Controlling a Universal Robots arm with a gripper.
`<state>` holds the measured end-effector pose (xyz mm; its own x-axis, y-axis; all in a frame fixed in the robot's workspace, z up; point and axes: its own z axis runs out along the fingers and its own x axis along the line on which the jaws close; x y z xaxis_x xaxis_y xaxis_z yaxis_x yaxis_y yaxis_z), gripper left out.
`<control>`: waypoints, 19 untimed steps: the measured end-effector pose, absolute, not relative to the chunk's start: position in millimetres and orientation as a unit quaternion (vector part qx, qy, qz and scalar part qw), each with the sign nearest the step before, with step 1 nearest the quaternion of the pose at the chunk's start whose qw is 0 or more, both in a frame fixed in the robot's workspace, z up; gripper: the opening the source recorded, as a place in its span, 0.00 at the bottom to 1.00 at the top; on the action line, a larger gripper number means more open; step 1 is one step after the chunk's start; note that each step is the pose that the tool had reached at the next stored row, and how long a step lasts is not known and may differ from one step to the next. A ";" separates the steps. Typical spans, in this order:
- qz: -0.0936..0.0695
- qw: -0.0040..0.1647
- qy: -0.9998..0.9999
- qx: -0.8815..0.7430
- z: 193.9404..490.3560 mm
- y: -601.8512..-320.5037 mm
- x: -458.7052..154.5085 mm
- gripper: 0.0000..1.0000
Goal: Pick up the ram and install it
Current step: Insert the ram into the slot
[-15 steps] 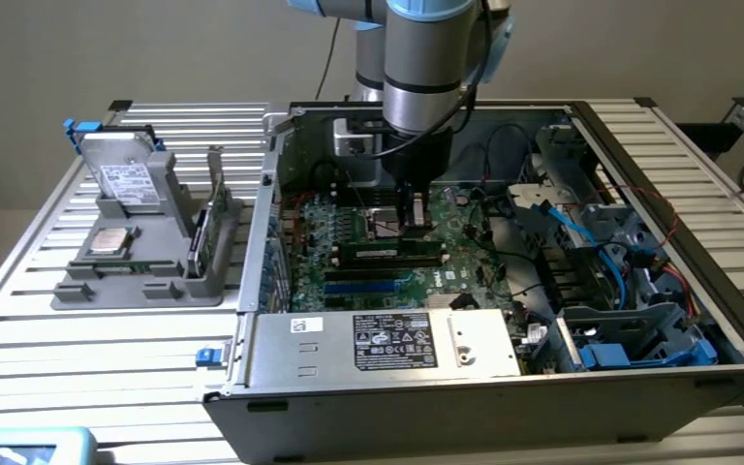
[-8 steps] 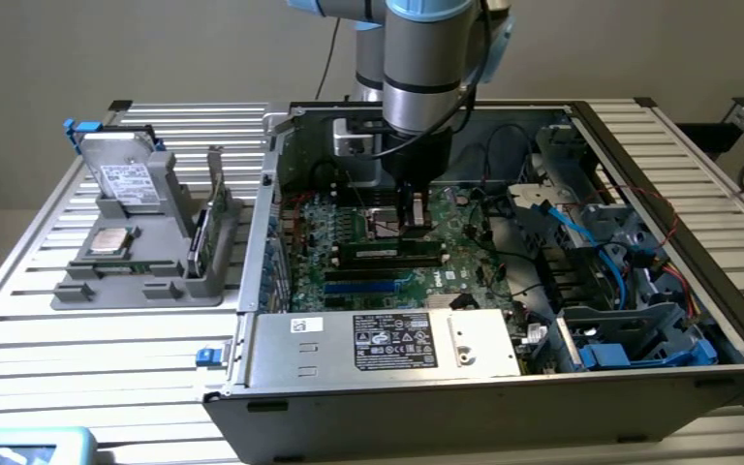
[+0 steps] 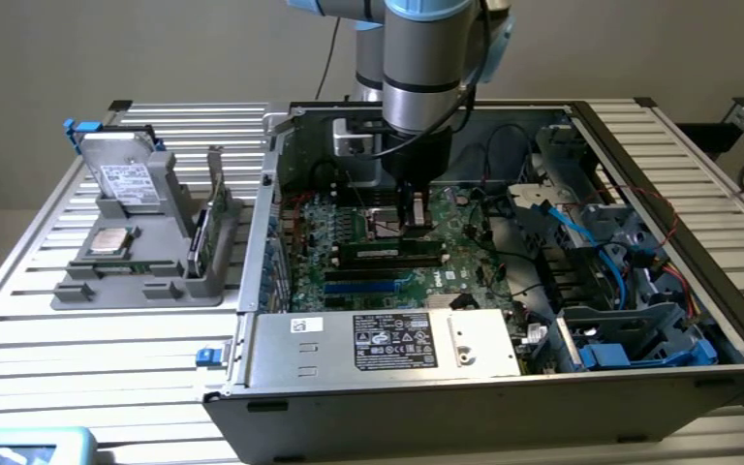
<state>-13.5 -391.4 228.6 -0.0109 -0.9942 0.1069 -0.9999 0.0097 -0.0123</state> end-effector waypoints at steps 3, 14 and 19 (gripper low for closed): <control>0.043 0.034 -0.710 0.702 228.7 -391.4 -13.7 0.12; 0.044 0.033 -0.710 0.702 228.1 -391.4 -15.2 0.12; 0.044 0.033 -0.711 0.701 227.5 -391.4 -15.2 0.12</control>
